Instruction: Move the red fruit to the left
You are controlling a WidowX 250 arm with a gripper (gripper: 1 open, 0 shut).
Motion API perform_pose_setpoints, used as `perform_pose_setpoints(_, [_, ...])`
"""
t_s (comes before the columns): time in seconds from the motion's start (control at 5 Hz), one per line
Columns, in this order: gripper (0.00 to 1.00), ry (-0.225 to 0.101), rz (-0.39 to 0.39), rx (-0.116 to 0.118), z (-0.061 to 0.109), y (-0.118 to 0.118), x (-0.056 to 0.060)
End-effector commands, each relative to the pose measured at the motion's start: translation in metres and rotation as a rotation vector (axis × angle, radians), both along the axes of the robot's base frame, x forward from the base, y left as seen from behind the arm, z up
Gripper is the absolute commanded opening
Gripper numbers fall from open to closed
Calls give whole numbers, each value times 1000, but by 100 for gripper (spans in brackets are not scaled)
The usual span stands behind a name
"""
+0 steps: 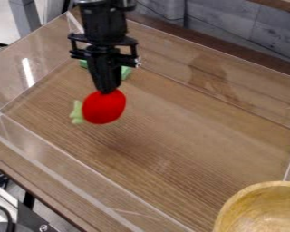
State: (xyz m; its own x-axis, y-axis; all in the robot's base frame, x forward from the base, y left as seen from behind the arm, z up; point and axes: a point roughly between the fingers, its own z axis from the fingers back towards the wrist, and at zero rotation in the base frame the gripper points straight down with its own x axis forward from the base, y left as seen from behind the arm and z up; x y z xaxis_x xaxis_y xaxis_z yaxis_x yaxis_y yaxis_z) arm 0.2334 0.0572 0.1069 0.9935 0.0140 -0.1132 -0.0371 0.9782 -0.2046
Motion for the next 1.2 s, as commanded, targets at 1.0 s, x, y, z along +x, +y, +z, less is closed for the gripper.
perform_pose_setpoints(1.0, [0,-41,163,42,-13,-9,4])
